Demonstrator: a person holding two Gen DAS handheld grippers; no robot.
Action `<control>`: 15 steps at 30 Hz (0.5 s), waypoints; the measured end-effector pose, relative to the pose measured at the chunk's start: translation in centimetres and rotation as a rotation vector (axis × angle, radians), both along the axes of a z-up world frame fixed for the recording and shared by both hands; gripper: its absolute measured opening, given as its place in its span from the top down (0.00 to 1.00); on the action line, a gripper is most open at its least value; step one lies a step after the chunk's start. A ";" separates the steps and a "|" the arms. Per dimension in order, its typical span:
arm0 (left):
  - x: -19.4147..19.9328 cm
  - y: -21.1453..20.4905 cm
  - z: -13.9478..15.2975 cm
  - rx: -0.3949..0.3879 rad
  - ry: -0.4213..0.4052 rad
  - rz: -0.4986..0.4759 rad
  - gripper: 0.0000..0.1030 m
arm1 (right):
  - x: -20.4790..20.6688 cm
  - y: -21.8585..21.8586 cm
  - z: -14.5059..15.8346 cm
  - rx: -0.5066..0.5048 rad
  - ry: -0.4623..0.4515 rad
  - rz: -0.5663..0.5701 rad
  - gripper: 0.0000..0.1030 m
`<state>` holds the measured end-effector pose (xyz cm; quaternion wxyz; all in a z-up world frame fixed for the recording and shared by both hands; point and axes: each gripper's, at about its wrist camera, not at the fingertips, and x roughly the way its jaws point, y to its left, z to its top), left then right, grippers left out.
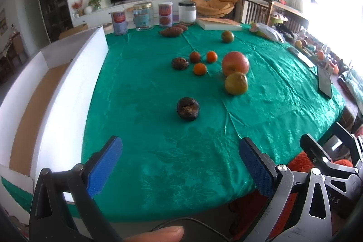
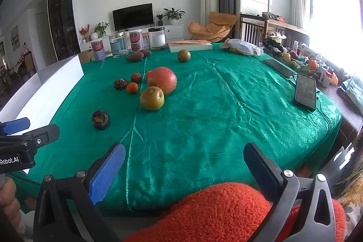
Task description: Organize fruits
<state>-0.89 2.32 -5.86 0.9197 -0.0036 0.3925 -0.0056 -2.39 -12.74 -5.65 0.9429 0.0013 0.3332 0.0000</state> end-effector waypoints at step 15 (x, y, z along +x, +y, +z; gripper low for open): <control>0.3 0.0 -0.4 -0.001 0.006 0.003 0.00 | 0.2 -0.2 -0.1 -0.002 0.008 -0.001 0.00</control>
